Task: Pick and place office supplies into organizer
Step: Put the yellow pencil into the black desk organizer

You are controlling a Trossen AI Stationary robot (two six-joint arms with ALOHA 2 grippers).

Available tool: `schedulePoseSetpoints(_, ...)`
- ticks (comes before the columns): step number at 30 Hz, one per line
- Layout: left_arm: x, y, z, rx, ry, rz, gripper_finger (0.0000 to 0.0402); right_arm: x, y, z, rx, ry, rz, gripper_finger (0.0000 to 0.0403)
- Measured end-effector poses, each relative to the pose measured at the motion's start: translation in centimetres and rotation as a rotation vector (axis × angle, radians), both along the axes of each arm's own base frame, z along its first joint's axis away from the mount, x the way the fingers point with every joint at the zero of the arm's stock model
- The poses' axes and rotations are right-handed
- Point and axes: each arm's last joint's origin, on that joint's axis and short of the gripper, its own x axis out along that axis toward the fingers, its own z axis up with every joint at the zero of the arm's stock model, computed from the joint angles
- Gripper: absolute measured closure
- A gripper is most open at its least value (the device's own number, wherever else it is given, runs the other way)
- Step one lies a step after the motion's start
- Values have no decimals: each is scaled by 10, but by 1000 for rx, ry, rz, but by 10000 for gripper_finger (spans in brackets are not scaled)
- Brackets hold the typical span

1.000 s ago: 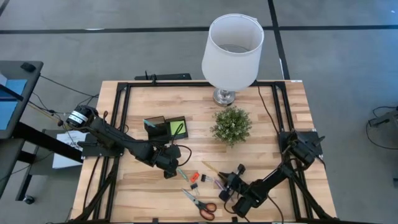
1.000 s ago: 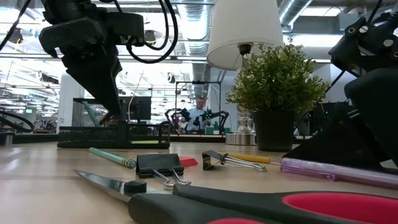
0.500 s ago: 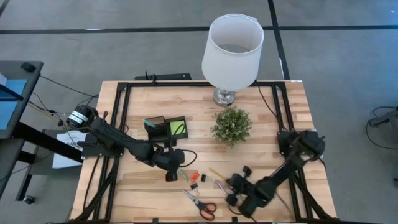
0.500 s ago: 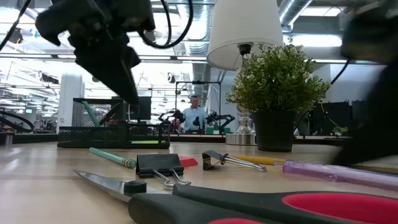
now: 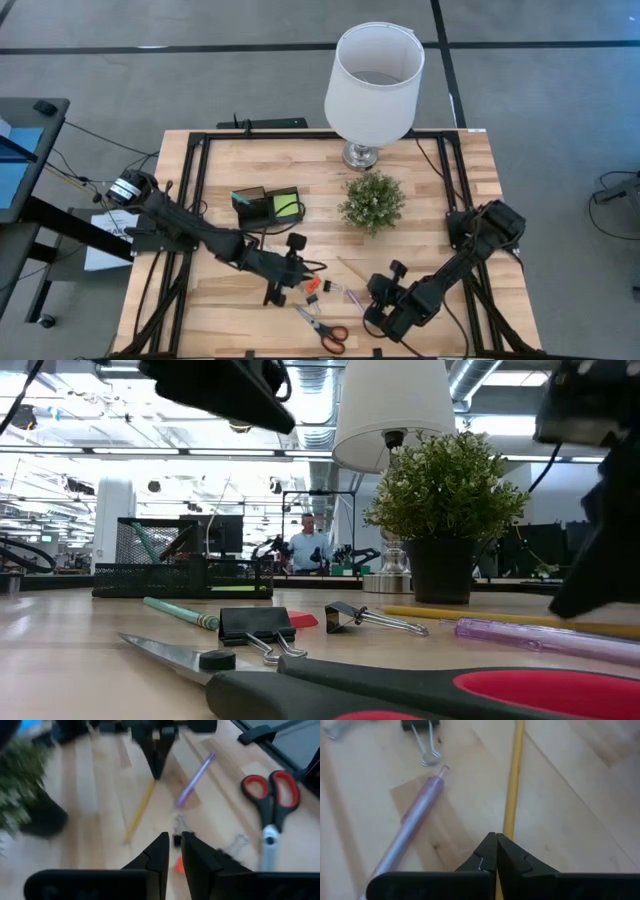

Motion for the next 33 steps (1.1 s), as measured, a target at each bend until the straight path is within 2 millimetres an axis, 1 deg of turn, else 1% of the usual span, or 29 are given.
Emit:
schedulePoseSetpoints(3, 4, 7, 1, 31, -17, -1, 345, 0, 0, -4, -13, 3, 3, 401)
schedulePoseSetpoints(6, 9, 19, 2, 31, -23, 34, 320, 1, 1, -1, -51, -15, 30, 402)
schedulePoseSetpoints(9, 15, 33, 3, 62, -41, 49, 287, 3, 2, 13, -69, -54, 58, 402)
schedulePoseSetpoints(12, 25, 47, -2, 70, -50, 24, 255, 6, 5, 25, -59, -91, 60, 402)
schedulePoseSetpoints(14, 33, 57, -12, 64, -39, -7, 237, 9, 7, 30, -48, -103, 57, 402)
schedulePoseSetpoints(17, 46, 70, -35, 30, -1, -42, 222, 10, 12, 34, -35, -116, 61, 402)
schedulePoseSetpoints(20, 57, 80, -58, 40, 5, -57, 219, 9, 12, 34, -28, -118, 53, 402)
schedulePoseSetpoints(23, 66, 87, -74, 39, -20, -59, 222, 8, 12, 34, -35, -114, 52, 403)
schedulePoseSetpoints(27, 74, 89, -91, -58, -15, -119, 226, 7, 10, 34, -39, -103, 28, 403)
schedulePoseSetpoints(29, 77, 88, -100, -74, -5, -137, 227, 7, 7, 33, -43, -93, 8, 403)
schedulePoseSetpoints(33, 92, 85, -111, -91, -5, -158, 228, 7, 2, 32, -55, -76, -27, 403)
